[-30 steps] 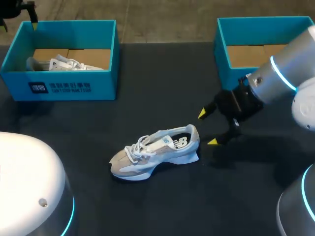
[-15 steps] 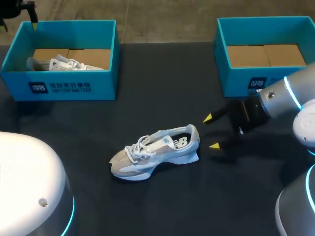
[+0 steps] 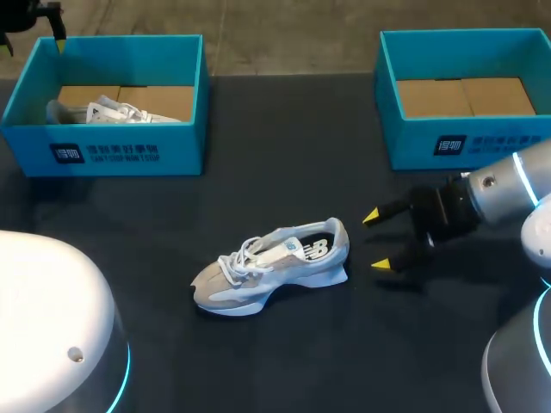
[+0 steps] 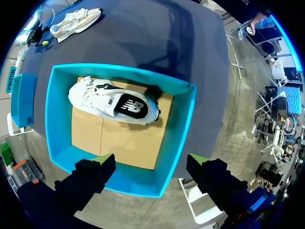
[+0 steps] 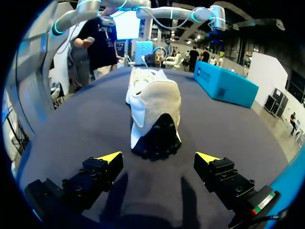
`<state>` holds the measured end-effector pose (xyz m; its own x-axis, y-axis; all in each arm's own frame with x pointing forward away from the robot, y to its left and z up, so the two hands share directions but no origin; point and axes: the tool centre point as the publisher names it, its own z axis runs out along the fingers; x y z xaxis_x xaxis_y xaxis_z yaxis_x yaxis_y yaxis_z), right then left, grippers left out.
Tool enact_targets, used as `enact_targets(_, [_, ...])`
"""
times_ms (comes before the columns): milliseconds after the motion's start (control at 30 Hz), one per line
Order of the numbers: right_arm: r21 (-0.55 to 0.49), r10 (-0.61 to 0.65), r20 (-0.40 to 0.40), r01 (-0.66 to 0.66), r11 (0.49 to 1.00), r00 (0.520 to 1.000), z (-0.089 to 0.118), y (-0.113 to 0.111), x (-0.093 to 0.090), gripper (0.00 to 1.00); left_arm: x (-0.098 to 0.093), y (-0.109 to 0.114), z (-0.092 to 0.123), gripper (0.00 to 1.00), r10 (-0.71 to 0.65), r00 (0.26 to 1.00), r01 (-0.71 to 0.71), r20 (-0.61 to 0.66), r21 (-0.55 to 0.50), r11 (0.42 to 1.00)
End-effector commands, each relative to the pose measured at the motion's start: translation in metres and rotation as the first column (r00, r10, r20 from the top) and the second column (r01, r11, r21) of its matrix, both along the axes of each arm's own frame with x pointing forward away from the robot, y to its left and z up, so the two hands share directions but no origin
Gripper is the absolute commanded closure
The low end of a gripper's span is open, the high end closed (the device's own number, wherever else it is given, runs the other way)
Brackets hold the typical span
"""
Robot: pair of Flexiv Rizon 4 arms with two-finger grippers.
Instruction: Take the shoe out of the shoebox, open the shoe tongue, remove and reinsert the insole, then place the shoe into the shoebox
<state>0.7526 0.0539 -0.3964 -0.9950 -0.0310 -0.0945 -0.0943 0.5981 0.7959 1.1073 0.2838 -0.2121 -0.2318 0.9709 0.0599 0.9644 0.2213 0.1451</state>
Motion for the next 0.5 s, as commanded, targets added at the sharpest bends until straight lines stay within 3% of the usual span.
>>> enact_targets(33, [-0.002, 0.0, 0.0, 0.0, 1.0, 1.0, 0.0, 0.0012, 0.0006, 0.0, 0.0, 0.0002, 0.0004, 0.0, -0.001, 1.0, 0.001, -0.001, 0.001, 1.0])
enact_targets(500, [0.007, -0.063, 0.01, 0.063, 0.998, 0.998, -0.0093, -0.0031, -0.0033, 0.0, 0.0, 0.0002, 0.0004, 0.0, -0.001, 1.0, 0.001, -0.001, 0.001, 1.0])
